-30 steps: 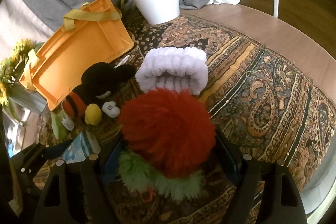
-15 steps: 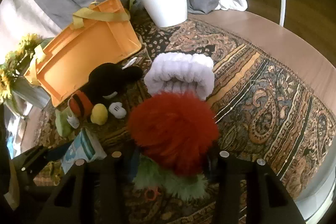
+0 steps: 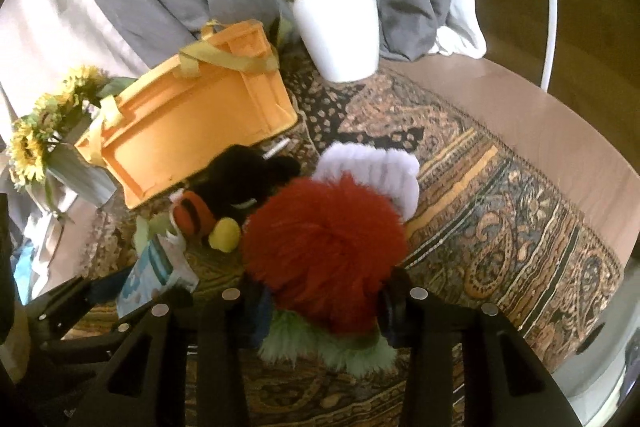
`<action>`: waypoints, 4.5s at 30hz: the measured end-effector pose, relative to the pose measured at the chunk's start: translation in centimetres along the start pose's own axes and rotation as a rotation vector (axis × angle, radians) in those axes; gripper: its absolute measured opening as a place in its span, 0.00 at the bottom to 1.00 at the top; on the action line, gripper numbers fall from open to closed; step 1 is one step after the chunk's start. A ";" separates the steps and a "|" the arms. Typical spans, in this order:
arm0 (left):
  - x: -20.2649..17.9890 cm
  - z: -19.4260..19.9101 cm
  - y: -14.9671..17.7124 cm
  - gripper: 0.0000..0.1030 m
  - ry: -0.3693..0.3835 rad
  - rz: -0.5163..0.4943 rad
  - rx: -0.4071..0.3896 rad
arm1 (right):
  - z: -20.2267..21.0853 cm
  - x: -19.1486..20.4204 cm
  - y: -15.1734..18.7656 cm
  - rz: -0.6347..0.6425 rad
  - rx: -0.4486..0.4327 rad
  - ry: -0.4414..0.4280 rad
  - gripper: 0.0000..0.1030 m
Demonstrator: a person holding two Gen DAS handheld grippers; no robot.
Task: Organize soft objects
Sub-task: 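Grasp the blue card pack with the left tool while the right tool grasps the red fluffy toy, then carry the card pack and red fluffy toy over the orange crate, then open both tools to drop the card pack and fluffy toy into the crate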
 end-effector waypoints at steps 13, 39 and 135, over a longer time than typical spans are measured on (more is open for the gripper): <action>0.1 5.5 -2.5 0.61 -0.012 0.068 -0.148 | 3.8 1.6 -4.0 0.070 -0.103 -0.033 0.41; 1.7 14.3 -11.2 0.61 -0.133 0.111 -0.514 | 8.1 7.0 -14.6 0.214 -0.375 -0.152 0.41; 10.7 4.9 -22.7 0.73 -0.371 0.215 -0.408 | -9.1 10.9 -26.8 0.292 -0.141 -0.192 0.61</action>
Point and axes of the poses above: each gripper's, at about its wrist camera, not at the fingertips, and z roughly against the way its jaws point, x to its left, y to its underside, the point moved 6 cm from there along -z, roughly the way its jaws point, and after that the axes turned 12 degrees about z, right-handed, at the moved point
